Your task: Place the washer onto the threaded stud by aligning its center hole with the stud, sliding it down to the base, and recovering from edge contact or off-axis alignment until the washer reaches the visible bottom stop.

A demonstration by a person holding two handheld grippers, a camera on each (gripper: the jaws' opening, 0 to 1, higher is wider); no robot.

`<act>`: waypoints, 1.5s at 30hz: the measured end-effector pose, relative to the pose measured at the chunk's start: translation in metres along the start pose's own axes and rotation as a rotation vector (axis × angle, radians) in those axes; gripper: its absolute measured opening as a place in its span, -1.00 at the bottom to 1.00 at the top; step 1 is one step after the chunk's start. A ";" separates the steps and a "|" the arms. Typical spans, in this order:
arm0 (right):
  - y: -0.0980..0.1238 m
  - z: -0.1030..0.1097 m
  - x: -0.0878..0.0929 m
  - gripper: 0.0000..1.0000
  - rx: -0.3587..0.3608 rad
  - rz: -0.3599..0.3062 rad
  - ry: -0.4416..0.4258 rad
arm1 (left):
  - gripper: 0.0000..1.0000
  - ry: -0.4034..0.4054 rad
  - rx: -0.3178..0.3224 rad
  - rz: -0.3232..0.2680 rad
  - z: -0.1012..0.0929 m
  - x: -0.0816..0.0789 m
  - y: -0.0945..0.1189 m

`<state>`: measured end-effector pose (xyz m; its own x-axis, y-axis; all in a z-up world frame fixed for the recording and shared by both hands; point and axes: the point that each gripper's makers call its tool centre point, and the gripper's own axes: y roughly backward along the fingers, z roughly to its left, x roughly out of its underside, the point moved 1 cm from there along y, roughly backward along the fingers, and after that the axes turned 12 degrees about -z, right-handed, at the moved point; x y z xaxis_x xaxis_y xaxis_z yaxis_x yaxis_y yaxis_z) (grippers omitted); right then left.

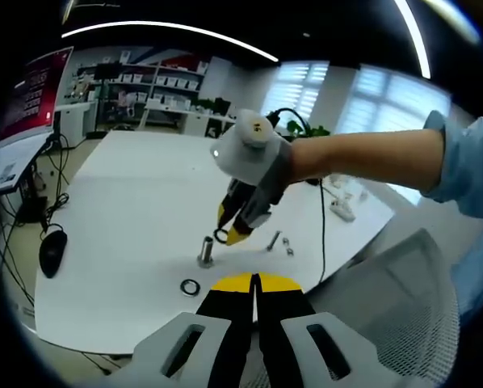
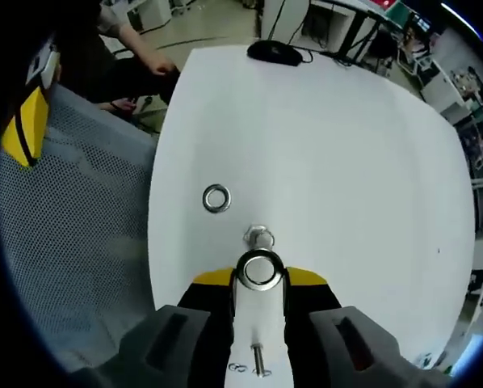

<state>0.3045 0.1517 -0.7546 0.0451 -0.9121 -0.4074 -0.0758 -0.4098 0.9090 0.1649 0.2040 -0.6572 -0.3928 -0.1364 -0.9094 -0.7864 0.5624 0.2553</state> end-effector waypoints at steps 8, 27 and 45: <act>-0.012 0.000 -0.007 -0.55 -0.023 0.020 0.024 | -1.00 0.001 -0.001 -0.005 0.000 0.000 0.000; -0.047 0.000 0.003 -0.55 -0.078 0.101 0.070 | -1.00 -0.002 0.003 0.006 -0.001 0.002 0.000; -0.069 0.004 0.020 -0.54 -0.111 0.156 0.108 | -1.00 0.001 0.001 -0.007 -0.001 0.000 0.000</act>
<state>0.3070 0.1615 -0.8260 0.1485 -0.9556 -0.2544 0.0193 -0.2544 0.9669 0.1644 0.2032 -0.6569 -0.3877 -0.1412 -0.9109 -0.7889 0.5619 0.2487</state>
